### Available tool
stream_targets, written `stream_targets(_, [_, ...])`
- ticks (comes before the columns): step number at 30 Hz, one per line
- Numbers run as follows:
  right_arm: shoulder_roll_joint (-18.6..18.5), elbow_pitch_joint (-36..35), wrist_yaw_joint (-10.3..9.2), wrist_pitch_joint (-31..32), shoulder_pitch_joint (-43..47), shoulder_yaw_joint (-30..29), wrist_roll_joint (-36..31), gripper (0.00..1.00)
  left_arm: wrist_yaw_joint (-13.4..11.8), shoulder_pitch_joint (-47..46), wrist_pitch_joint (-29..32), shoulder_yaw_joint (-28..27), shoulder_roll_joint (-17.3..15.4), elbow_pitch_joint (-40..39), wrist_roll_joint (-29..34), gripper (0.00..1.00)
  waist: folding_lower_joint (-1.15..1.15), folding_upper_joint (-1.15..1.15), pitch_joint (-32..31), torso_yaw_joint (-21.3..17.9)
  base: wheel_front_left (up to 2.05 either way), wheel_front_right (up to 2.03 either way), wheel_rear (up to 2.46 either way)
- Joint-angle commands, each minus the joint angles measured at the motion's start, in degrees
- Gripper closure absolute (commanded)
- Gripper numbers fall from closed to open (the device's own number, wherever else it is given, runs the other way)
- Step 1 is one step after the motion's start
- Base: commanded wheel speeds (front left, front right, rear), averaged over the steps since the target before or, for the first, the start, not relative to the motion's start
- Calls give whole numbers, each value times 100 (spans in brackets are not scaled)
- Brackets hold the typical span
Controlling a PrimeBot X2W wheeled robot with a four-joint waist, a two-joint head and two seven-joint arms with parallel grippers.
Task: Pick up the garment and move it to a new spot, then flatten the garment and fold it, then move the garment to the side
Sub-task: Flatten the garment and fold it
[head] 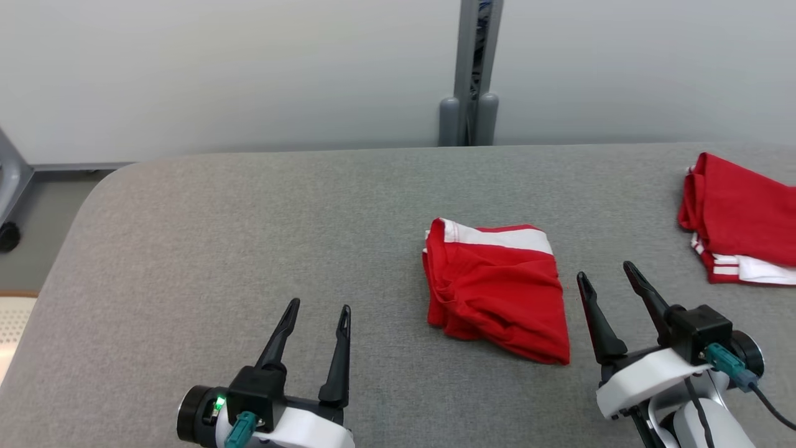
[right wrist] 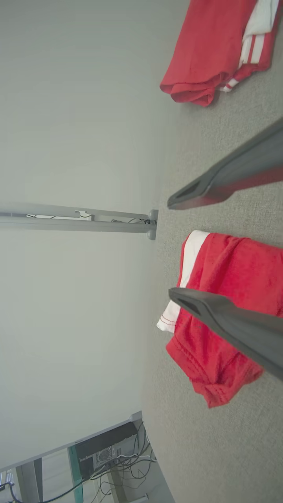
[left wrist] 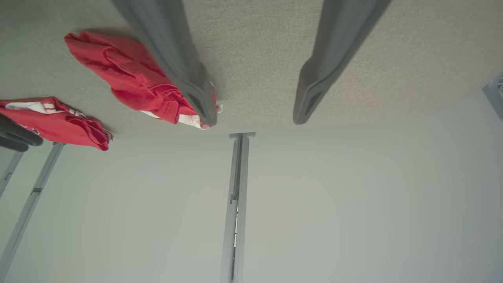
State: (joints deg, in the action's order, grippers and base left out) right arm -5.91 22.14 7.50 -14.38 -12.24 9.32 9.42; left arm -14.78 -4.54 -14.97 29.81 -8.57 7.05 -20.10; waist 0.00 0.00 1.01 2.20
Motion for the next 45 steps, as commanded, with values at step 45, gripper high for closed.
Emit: stream_targets(45, [284, -1062, -2, -94, 1721, -472, -183, 0, 353, 956, -23, -1020, 318, -48, 890, 0, 0, 0, -583, -111, 0, 0, 0])
